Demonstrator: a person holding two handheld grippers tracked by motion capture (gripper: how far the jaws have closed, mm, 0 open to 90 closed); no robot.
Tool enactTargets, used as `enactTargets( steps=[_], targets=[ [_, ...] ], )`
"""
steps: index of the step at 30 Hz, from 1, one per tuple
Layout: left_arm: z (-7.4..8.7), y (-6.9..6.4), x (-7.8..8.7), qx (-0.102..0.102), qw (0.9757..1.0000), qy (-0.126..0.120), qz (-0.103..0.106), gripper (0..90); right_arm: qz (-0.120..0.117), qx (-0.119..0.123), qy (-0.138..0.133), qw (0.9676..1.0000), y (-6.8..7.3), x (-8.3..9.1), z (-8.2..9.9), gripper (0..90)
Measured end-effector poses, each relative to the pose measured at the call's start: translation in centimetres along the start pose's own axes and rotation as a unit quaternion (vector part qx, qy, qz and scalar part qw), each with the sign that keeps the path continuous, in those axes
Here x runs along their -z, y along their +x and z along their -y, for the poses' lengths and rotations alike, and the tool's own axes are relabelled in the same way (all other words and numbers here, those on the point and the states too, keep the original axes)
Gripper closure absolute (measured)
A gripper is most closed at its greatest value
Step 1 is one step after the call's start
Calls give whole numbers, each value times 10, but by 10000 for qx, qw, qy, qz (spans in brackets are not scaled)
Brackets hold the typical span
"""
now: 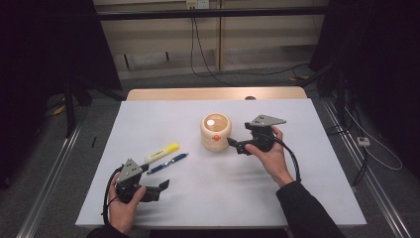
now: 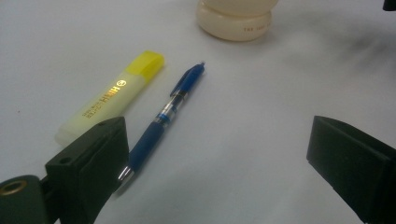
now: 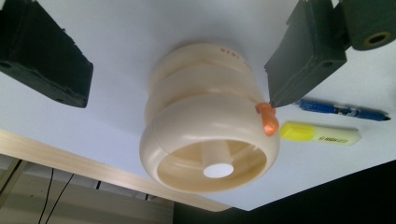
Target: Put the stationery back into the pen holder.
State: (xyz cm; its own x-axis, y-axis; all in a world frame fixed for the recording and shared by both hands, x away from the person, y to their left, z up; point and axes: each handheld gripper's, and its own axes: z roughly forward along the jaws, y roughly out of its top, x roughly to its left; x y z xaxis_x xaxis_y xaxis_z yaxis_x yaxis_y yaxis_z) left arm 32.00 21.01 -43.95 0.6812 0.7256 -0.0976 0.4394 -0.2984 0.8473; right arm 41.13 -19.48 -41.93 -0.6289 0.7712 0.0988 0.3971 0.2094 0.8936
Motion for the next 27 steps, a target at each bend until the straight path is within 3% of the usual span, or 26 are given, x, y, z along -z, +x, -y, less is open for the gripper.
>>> enactTargets(
  steps=[4,6,9,11,13,15,17,18,23,27],
  targets=[
    [0,0,1,12,10000,-26,-38,57,10,-48,1,10000,-1,8,9,72],
    [-1,-1,3,-31,9998,-80,-152,62,10,-104,71,9999,-2,12,13,69],
    [0,1,4,41,9998,-131,-144,61,120,-115,-103,9998,-3,22,20,138],
    [0,1,3,44,9998,-122,-155,61,139,-118,-66,9998,-3,26,23,90],
    [-1,1,4,39,9998,-128,-177,61,151,-98,-74,9998,-2,30,27,97],
    [0,2,5,53,9993,-99,-353,61,140,-100,-71,9998,0,34,31,95],
    [0,3,6,84,9991,-118,-398,59,123,-94,-81,9998,1,39,35,94],
    [0,3,6,152,9989,-153,-405,59,153,-78,-76,9998,2,42,38,91],
    [-6,7,9,67,9993,-133,-342,78,277,-96,-103,9995,1,56,45,85],
    [-11,13,11,113,9994,-191,-281,88,424,-78,-159,9989,-2,73,51,85]
  ],
)
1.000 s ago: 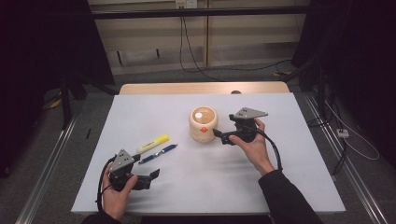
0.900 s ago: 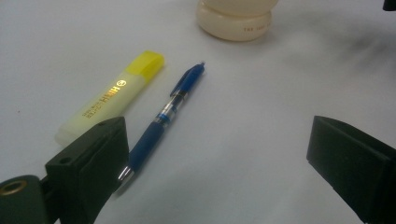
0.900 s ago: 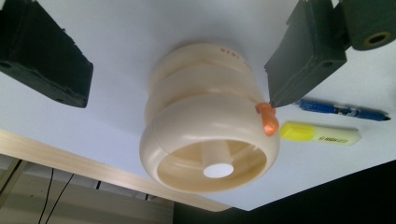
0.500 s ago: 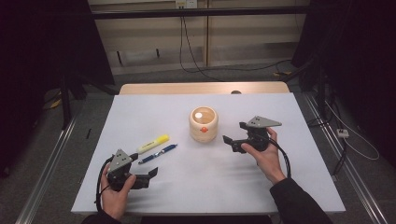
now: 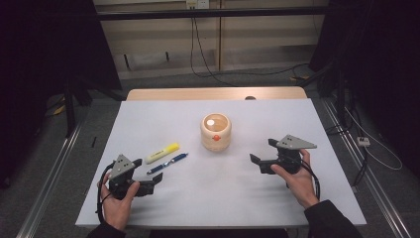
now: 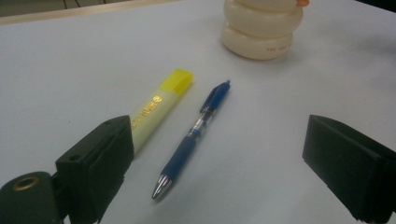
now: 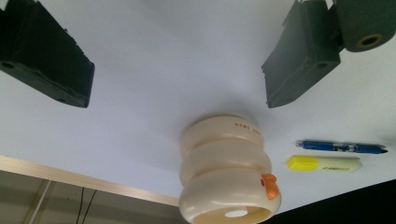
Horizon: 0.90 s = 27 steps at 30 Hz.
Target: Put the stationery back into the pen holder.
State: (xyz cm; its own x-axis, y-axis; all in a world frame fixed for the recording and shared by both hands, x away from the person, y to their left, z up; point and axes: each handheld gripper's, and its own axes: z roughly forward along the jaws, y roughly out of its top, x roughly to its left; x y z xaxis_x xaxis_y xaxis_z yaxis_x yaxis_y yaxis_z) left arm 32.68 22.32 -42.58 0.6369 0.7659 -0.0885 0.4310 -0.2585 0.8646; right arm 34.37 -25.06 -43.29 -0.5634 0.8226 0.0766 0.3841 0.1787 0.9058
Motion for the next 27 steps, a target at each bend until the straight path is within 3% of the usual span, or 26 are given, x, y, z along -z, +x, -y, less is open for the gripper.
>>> enactTargets(
  steps=[3,6,9,19,22,26,27],
  targets=[
    [-1,4,-2,90,9999,30,45,91,120,6,-71,9999,-5,13,6,85],
    [-2,8,-6,45,9997,229,89,92,143,-3,-112,9998,-7,24,10,86],
    [-3,12,-10,124,9990,363,242,93,168,-29,-128,9998,-6,31,15,86],
    [-10,16,-13,-147,9971,577,473,119,202,139,-14,9997,7,33,27,103],
    [-13,17,-16,-83,9967,642,494,110,174,117,20,9998,10,34,30,97],
    [-18,19,-18,-239,9951,818,506,98,151,167,53,9997,14,37,33,90],
    [-20,19,-18,-315,9937,943,521,98,152,184,36,9997,15,38,33,88]
  ],
)
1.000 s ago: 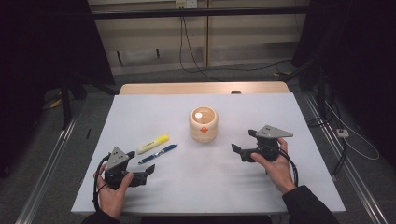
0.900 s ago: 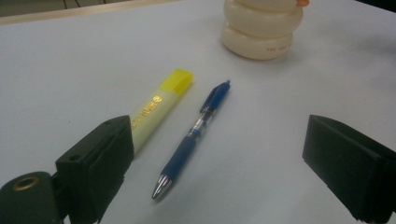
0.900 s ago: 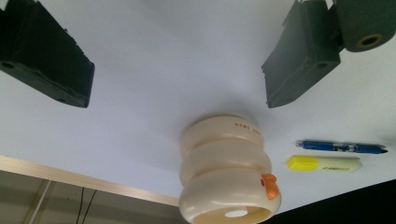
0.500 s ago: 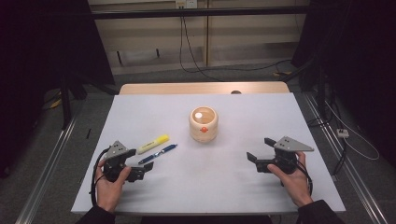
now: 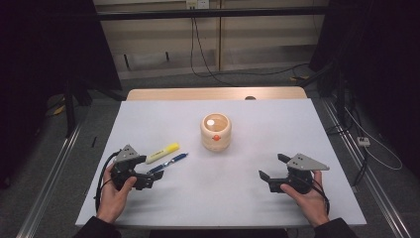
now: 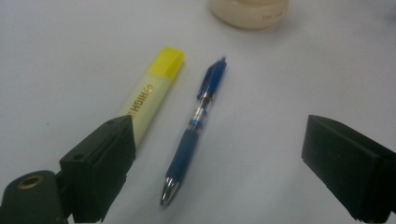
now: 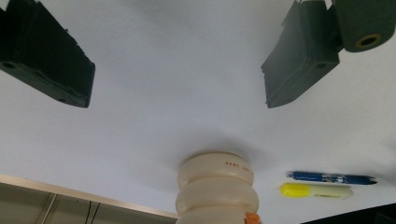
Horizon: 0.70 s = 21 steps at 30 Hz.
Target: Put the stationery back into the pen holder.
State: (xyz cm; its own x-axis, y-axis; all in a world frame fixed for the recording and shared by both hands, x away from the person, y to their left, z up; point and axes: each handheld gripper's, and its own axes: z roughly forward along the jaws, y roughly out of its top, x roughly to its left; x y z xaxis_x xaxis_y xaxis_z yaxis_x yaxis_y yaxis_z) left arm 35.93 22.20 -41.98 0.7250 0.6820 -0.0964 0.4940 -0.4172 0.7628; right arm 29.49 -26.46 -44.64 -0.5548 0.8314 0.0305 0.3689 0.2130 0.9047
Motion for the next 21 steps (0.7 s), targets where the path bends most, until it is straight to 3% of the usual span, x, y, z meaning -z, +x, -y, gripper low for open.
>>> enactTargets(
  steps=[3,5,9,11,15,19,20,21],
  targets=[
    [-4,5,-3,-135,9995,274,-23,103,-8,-5,-2,10000,2,3,1,86],
    [-8,11,-5,-287,9986,423,158,102,-11,-22,4,10000,2,5,2,86],
    [-15,15,-10,-619,9951,766,67,130,19,-30,-5,10000,3,7,3,85],
    [-19,17,-13,-703,9938,851,165,177,25,-48,-2,10000,3,8,4,77],
    [-29,22,-20,-742,9925,971,48,181,10,-32,11,10000,4,8,5,62],
    [-36,21,-27,-863,9890,1204,10,234,-72,12,-14,10000,4,8,5,44],
    [-38,18,-30,-936,9872,1289,104,246,-71,9,-7,10000,4,7,5,43],
    [-40,14,-32,-1078,9836,1437,130,259,-75,12,-2,10000,4,7,5,42]
  ],
)
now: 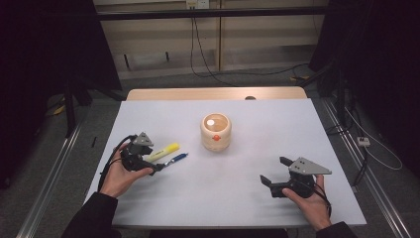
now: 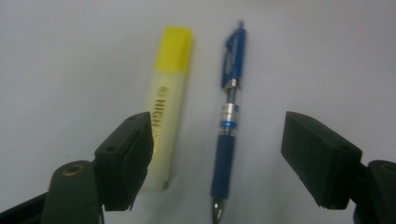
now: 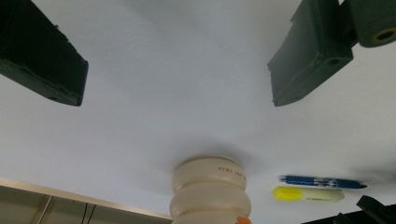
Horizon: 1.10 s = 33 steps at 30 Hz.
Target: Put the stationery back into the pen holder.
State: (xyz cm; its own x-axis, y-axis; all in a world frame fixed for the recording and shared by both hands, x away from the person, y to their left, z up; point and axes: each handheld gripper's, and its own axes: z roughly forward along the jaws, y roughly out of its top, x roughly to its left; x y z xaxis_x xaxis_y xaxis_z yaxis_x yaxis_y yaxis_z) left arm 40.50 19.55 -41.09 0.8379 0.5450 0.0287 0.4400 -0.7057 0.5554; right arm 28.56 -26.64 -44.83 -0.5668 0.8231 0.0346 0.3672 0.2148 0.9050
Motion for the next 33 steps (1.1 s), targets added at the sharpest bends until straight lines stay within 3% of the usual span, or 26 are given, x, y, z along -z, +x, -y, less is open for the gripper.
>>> enactTargets(
  steps=[3,8,14,17,25,31,33],
  targets=[
    [-9,-7,-4,-275,9988,400,21,331,-34,-7,19,10000,0,-1,1,43],
    [-11,-4,-11,-196,9989,421,72,442,-31,32,-7,10000,1,0,0,43],
    [-7,-1,-16,-243,9972,674,198,554,-46,33,13,10000,1,-1,0,43],
    [-2,2,-22,-25,9976,663,194,627,-43,70,24,10000,2,-1,0,45],
    [-1,7,-23,60,9966,734,370,750,-50,97,36,9999,2,-2,0,48],
    [-4,6,-24,28,9955,888,326,758,-47,137,67,9999,4,-3,0,50],
    [-4,9,-25,178,9951,868,438,760,-63,138,85,9998,5,-4,0,51]
  ],
)
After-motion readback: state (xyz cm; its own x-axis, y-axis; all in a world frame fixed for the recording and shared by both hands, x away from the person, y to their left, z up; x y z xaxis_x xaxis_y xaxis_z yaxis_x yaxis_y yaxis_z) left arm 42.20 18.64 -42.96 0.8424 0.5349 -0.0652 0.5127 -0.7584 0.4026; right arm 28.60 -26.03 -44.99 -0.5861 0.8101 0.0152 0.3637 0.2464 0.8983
